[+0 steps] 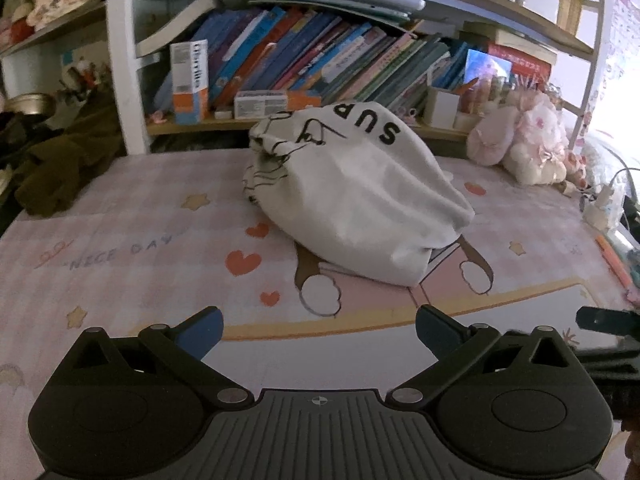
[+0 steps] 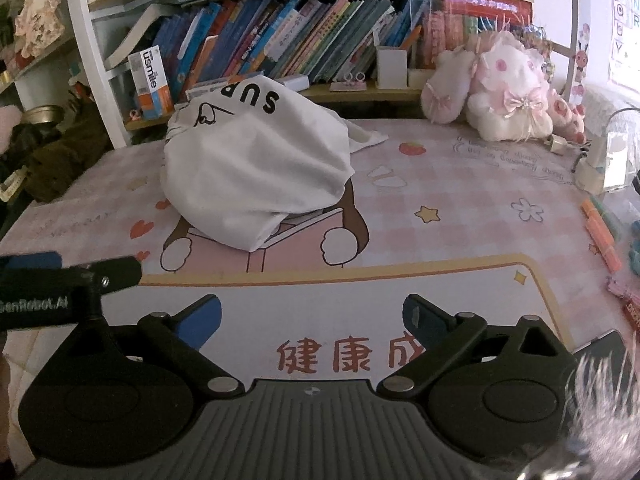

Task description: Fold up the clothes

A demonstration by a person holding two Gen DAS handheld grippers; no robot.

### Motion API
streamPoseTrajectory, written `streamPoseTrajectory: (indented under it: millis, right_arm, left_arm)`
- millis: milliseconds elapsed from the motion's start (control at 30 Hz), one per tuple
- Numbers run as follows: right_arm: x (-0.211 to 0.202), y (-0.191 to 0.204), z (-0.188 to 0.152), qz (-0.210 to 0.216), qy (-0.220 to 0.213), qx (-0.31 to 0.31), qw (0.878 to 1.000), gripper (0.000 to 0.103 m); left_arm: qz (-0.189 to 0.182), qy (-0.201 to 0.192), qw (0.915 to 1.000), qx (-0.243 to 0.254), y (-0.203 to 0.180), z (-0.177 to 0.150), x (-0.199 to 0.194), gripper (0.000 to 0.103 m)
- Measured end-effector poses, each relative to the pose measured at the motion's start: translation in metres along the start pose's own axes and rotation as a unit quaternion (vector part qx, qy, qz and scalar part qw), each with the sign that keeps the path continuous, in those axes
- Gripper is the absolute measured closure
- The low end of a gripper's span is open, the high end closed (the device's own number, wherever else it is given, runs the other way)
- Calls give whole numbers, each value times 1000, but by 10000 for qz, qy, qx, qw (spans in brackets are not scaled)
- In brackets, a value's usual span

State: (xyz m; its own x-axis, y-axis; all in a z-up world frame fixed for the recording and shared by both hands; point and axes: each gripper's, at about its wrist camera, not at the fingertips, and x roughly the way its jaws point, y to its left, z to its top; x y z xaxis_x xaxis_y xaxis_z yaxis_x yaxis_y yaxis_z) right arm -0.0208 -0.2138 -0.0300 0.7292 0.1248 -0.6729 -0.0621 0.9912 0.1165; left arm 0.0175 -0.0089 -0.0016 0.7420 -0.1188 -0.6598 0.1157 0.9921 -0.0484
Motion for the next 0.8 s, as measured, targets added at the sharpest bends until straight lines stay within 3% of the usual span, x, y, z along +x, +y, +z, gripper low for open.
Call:
streamPoseTrajectory:
  millis: [267, 500, 567, 600, 633, 667, 700, 733, 767, 800]
  right_arm:
    - [4, 11, 7, 14, -67, -370, 9993, 4]
    - [8, 16, 8, -244, 72, -498, 9984, 5]
    - [8, 16, 7, -351, 113, -518, 9980, 5]
    - [8, 16, 6, -408, 126, -533, 9977, 5]
    - [7, 16, 6, -452, 129, -551, 9974, 5]
    - [7, 15, 5, -497, 131, -570, 9971, 5]
    - [6, 15, 5, -537, 133, -587, 9967, 5]
    - [6, 15, 5, -553, 133, -595, 9966, 5]
    - [7, 15, 6, -544, 132, -580, 9967, 5]
    - [8, 14, 6, -531, 131, -567, 9969, 5]
  left_arm:
    - [-161, -105, 9997, -130, 19, 35, 38, 0]
    - [-242, -50, 9967, -775, 42, 69, 98, 1]
    - [-327, -15, 9949, -953, 46, 76, 114, 8]
    - [-393, 20, 9938, -1039, 48, 79, 121, 20]
    - [-488, 46, 9925, -1117, 50, 79, 121, 42]
    - [-584, 71, 9911, -1195, 52, 79, 121, 57]
    - [-680, 97, 9895, -1273, 54, 79, 121, 62]
    - [-776, 123, 9877, -1350, 56, 79, 121, 72]
    - [-872, 148, 9858, -1427, 59, 78, 120, 92]
    - [-967, 174, 9837, -1504, 61, 78, 120, 101]
